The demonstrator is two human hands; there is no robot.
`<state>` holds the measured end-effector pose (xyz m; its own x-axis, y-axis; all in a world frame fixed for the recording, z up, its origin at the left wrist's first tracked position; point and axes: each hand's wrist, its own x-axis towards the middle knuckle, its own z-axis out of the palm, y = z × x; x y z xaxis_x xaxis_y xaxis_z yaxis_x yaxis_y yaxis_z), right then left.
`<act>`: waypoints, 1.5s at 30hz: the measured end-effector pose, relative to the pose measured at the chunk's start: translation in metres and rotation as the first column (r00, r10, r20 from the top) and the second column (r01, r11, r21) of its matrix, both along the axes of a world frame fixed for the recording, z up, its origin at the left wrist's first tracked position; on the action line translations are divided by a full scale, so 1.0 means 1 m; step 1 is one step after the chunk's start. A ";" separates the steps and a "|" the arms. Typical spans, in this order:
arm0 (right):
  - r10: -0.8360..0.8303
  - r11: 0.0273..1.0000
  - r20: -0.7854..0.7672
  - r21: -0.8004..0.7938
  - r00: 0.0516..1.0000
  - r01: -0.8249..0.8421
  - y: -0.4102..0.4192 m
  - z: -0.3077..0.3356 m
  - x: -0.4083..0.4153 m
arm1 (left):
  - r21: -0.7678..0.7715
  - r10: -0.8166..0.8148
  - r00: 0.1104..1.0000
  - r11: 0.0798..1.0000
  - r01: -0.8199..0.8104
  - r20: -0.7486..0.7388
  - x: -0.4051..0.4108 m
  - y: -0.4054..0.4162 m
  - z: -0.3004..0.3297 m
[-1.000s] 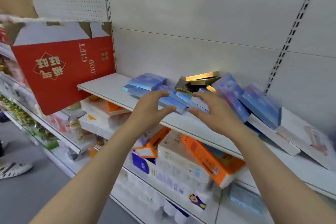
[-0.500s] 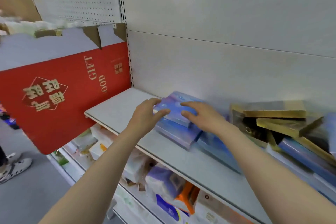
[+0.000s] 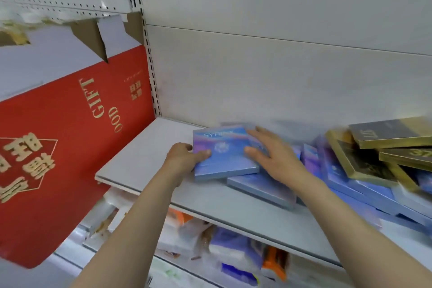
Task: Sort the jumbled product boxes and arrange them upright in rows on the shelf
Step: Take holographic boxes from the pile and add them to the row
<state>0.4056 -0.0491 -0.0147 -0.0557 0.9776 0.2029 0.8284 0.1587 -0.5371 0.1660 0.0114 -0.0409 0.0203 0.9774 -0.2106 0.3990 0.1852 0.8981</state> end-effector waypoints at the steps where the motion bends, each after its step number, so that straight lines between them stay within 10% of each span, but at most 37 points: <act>1: -0.103 0.995 0.048 0.016 0.994 0.102 -0.002 -0.001 0.000 | 0.008 -0.018 0.997 1.000 0.017 0.069 -0.009 0.001 -0.002; 10: -0.024 0.997 0.206 -0.061 0.978 0.038 -0.024 -0.022 -0.068 | 0.058 -0.024 0.933 0.998 0.003 0.358 -0.090 -0.022 -0.020; 14: -0.484 0.873 0.114 -0.012 0.868 0.488 -0.031 -0.027 -0.080 | 0.063 -0.021 0.894 0.998 -0.008 0.448 -0.106 -0.032 -0.029; 19: -0.674 0.715 0.021 -0.237 0.739 0.658 -0.033 -0.020 -0.081 | 0.071 0.026 0.878 0.995 -0.068 0.478 -0.113 -0.040 -0.037; 25: -0.579 0.774 -0.714 -0.330 0.394 0.541 -0.057 -0.001 -0.067 | 0.089 0.048 0.844 0.990 -0.112 0.535 -0.127 -0.047 -0.033; 45: -0.379 0.710 -0.828 0.027 0.414 0.703 -0.329 0.050 0.140 | 0.241 -0.281 0.713 0.957 0.161 0.642 0.136 -0.247 0.026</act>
<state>0.5453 -0.3780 0.0354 0.7817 0.5953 0.1860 0.1444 0.1174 -0.9825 0.3024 -0.2355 -0.0144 0.3155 0.9442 0.0948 -0.2981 0.0038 0.9545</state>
